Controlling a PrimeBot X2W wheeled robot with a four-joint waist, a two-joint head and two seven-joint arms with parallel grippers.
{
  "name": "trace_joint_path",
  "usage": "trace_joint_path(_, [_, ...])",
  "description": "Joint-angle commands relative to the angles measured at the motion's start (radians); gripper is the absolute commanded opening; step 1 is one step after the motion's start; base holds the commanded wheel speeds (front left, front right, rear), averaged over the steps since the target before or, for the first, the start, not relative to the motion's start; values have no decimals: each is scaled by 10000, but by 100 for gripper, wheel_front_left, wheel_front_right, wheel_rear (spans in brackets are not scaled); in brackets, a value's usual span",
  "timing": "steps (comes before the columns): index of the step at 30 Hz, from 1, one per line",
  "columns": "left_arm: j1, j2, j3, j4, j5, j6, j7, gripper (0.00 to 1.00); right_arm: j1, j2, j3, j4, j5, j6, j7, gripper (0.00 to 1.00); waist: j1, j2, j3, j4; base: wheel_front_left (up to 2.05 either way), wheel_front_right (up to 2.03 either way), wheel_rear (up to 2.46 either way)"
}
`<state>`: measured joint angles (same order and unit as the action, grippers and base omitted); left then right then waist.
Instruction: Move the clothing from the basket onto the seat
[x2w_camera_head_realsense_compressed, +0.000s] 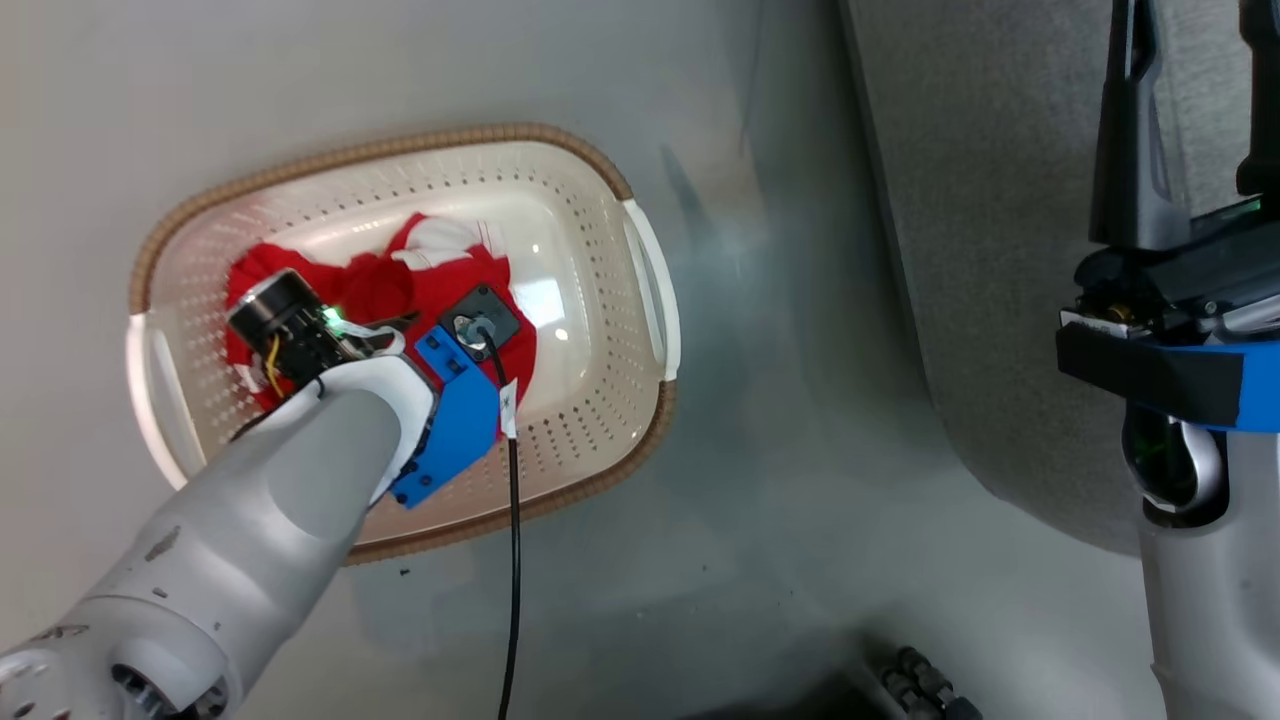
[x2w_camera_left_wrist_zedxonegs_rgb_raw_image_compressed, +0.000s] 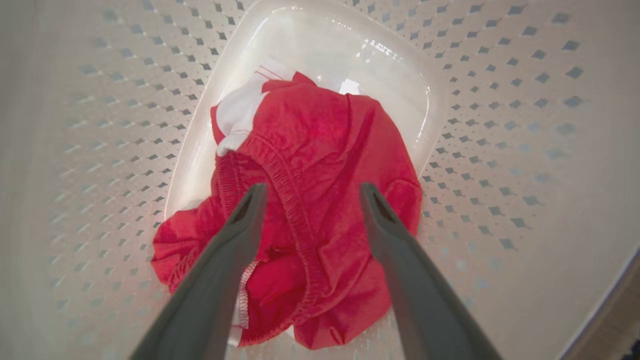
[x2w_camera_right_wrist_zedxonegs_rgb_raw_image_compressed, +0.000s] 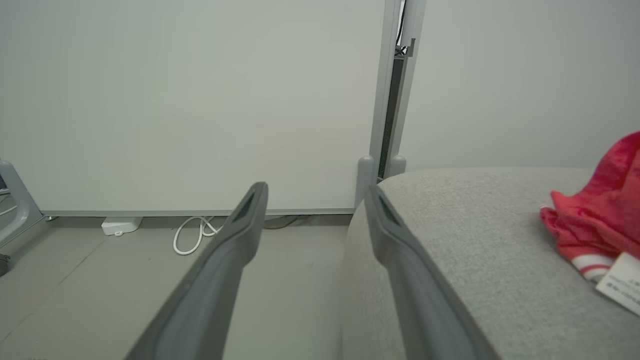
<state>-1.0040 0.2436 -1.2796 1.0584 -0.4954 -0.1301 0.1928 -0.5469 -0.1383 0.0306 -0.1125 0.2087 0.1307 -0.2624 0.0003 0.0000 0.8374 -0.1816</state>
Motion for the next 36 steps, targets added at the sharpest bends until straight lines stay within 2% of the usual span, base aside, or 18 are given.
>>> trace_joint_path(1, [-199,128,-26,-50,262,0,250,100,-225,15,37,-113,-49,1,-40,100,-3,0,553,-156,0,0,0])
trace_joint_path(9, [-583,530,-32,113,1080,0,1140,100,-451,158,138,-627,-59,1,-38,100,-3,0,1537,-383,0,0,0])
trace_joint_path(13, [-811,642,-31,401,1154,-1,1302,100,-413,229,97,-842,-113,1,-38,100,-3,0,1897,-485,0,0,0])
trace_joint_path(28, [-1106,505,-36,1381,1356,18,1301,100,-359,366,-49,-1333,-185,1,-38,100,-3,0,2513,-699,0,0,0])
trace_joint_path(29, [-1084,483,-38,1409,1401,18,1320,80,-351,386,-49,-1350,-193,1,-38,100,-3,0,2521,-701,0,0,0])
trace_joint_path(30, [-1101,467,-38,1413,1399,18,1260,19,-347,402,-63,-1365,-205,1,-38,100,-3,0,2526,-693,0,0,0])
trace_joint_path(31, [-1108,439,-38,1424,1439,18,1215,0,-350,418,-69,-1378,-225,1,-38,100,-3,0,2528,-684,0,0,0])
trace_joint_path(36, [-1127,286,-35,1444,1319,19,1062,0,-404,438,-98,-1375,-281,1,-38,100,-3,0,2455,-592,0,0,0])
